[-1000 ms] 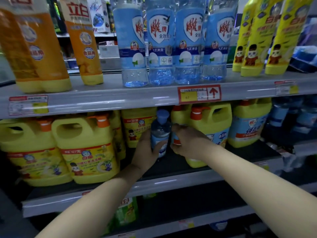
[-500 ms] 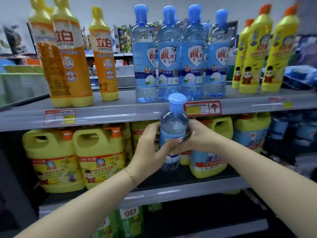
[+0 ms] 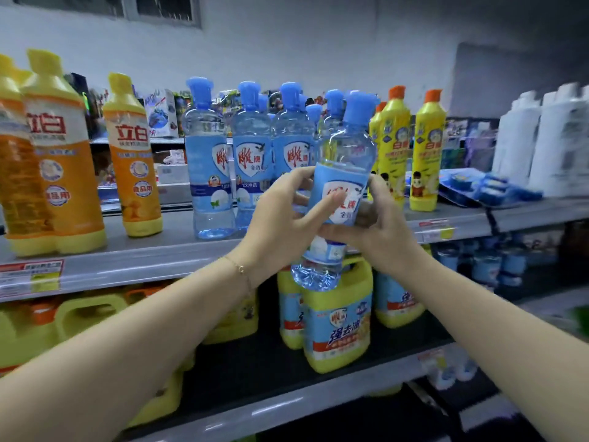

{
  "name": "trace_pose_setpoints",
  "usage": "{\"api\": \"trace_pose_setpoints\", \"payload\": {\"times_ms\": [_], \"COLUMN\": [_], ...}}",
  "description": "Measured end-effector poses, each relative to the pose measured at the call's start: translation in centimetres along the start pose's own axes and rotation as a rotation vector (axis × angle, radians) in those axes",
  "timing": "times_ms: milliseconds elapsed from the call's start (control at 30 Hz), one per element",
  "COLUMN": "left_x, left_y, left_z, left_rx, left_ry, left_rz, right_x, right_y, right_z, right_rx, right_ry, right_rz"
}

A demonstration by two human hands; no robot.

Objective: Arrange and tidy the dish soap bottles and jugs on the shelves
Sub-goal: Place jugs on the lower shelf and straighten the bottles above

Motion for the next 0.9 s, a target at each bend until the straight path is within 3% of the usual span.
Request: {"api": "trace_pose_setpoints", "payload": {"times_ms": [233, 367, 567, 900], "left_x": [2.3, 2.0, 2.4, 4.0], "left_y": [0.7, 2.1, 2.9, 3.6], "left_z": [-0.6, -2.2, -4.0, -5.4], "left_rx": [0.499, 0.715, 0.664, 0.568], "left_ry": [0.144, 0.233, 0.229, 0.174], "left_rz": [-0.304, -0.386, -0.358, -0.236], "right_x": [4.2, 6.9, 8.9, 10.5], "right_y": [2.3, 1.3, -0.1, -1.2], "right_z": [3.4, 3.4, 3.5, 3.4], "right_rx": [-0.232, -0.382, -0.365, -0.383], "right_ry": [-0.242, -0.235, -0.228, -0.240], "right_rz": [0.134, 0.089, -0.015, -0.014]}}
Point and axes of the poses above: each hand's wrist, its own x-axis towards the middle knuckle, its own z-axis out of the back of the hand, y = z × x, the point moved 8 cm from there along x, towards the middle knuckle, and after that the axes turned 10 degrees about -z, right-handed, at the moved point
